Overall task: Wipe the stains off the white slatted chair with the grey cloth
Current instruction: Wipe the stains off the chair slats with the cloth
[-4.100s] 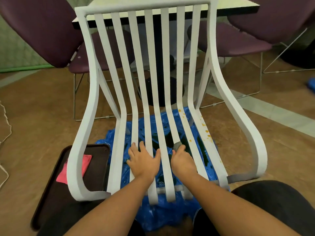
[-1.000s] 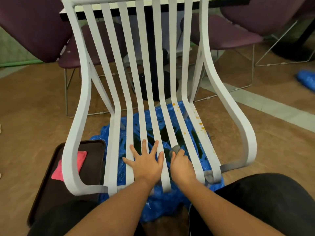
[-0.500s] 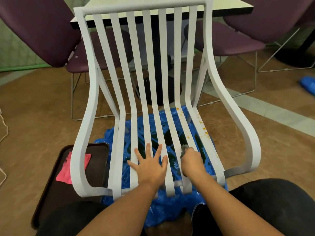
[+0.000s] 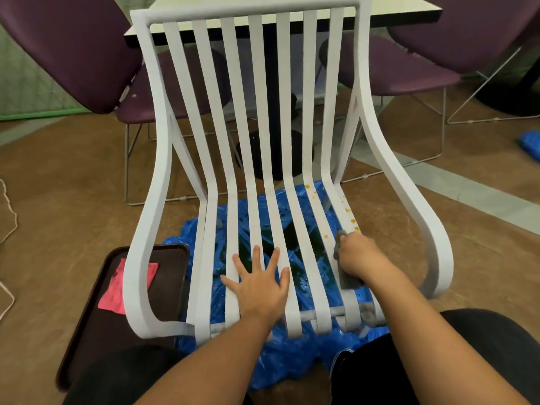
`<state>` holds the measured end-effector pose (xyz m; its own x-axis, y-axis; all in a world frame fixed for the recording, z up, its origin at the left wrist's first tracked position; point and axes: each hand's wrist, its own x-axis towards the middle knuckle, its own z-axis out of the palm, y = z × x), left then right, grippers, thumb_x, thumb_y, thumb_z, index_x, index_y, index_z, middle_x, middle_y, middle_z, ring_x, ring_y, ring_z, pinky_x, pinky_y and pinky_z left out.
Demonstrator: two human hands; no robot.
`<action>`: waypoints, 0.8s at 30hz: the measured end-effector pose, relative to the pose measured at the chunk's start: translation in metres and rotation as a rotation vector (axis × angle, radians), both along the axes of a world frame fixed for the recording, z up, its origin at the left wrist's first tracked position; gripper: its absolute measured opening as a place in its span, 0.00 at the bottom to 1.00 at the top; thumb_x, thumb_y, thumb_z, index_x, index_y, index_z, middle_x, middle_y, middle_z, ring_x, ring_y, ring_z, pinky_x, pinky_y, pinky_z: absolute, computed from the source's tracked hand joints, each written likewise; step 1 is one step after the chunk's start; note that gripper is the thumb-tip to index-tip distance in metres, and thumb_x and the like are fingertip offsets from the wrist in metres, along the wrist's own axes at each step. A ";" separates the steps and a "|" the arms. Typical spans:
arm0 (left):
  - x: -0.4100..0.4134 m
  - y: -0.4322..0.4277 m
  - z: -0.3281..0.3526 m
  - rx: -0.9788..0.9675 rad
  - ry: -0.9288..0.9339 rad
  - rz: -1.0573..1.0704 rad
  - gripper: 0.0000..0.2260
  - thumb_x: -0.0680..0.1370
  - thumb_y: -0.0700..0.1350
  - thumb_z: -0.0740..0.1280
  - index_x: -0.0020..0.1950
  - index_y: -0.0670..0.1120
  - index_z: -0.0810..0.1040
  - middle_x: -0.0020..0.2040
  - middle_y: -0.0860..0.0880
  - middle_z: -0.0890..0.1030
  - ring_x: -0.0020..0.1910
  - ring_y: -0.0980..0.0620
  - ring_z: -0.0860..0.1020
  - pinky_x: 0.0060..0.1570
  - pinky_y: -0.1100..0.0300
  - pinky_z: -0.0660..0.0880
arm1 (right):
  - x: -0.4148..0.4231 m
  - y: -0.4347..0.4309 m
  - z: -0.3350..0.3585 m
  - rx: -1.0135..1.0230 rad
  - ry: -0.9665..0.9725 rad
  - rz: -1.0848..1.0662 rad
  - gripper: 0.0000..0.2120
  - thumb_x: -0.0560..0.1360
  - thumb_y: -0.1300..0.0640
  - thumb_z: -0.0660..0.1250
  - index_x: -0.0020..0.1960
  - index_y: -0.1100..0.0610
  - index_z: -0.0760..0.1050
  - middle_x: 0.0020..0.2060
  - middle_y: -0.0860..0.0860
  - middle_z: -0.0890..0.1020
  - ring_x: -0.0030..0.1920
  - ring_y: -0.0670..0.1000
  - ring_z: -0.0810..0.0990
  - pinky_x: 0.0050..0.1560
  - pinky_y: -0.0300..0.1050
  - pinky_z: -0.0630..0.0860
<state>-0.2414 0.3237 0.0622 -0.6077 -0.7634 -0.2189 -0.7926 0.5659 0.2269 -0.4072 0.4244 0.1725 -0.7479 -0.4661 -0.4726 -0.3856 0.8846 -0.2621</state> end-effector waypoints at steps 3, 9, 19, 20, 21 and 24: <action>0.000 0.000 0.000 -0.012 -0.012 0.000 0.25 0.81 0.68 0.42 0.79 0.70 0.43 0.83 0.54 0.46 0.80 0.34 0.39 0.69 0.23 0.45 | 0.014 -0.004 -0.017 0.099 -0.014 0.043 0.16 0.82 0.61 0.60 0.69 0.62 0.68 0.63 0.59 0.76 0.61 0.59 0.77 0.57 0.48 0.77; 0.000 0.000 0.000 -0.014 -0.004 0.004 0.25 0.81 0.67 0.42 0.79 0.70 0.44 0.83 0.54 0.47 0.80 0.34 0.39 0.69 0.23 0.44 | 0.022 -0.008 -0.031 0.085 -0.015 0.037 0.29 0.74 0.62 0.69 0.73 0.55 0.66 0.62 0.56 0.73 0.60 0.59 0.76 0.56 0.51 0.77; 0.000 0.001 0.001 -0.012 0.003 0.011 0.25 0.81 0.68 0.42 0.79 0.70 0.44 0.83 0.54 0.47 0.80 0.35 0.39 0.69 0.23 0.44 | 0.026 -0.004 -0.036 0.175 0.015 -0.061 0.23 0.74 0.61 0.70 0.68 0.59 0.70 0.62 0.57 0.76 0.61 0.59 0.76 0.58 0.52 0.77; 0.000 0.001 0.001 -0.012 0.001 0.011 0.25 0.81 0.67 0.42 0.79 0.70 0.44 0.83 0.54 0.47 0.80 0.35 0.39 0.69 0.23 0.44 | 0.022 -0.004 -0.034 0.156 0.044 -0.070 0.21 0.75 0.62 0.69 0.67 0.59 0.71 0.61 0.57 0.76 0.60 0.59 0.77 0.56 0.51 0.77; 0.000 0.001 0.001 -0.013 0.001 0.011 0.25 0.81 0.67 0.42 0.79 0.70 0.44 0.83 0.54 0.47 0.80 0.35 0.39 0.69 0.23 0.44 | 0.017 -0.003 -0.033 0.135 0.077 -0.075 0.20 0.75 0.61 0.70 0.66 0.60 0.72 0.60 0.56 0.77 0.59 0.59 0.78 0.56 0.51 0.78; 0.000 0.001 0.000 -0.016 -0.001 0.010 0.25 0.81 0.68 0.42 0.79 0.70 0.44 0.83 0.54 0.48 0.80 0.35 0.39 0.69 0.23 0.45 | 0.009 0.001 -0.029 0.144 0.125 -0.112 0.20 0.75 0.61 0.70 0.66 0.61 0.72 0.60 0.57 0.77 0.60 0.60 0.77 0.55 0.52 0.78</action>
<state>-0.2409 0.3245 0.0619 -0.6001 -0.7727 -0.2069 -0.7983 0.5618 0.2172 -0.3984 0.4249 0.1430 -0.8481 -0.3114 -0.4288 -0.3046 0.9486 -0.0863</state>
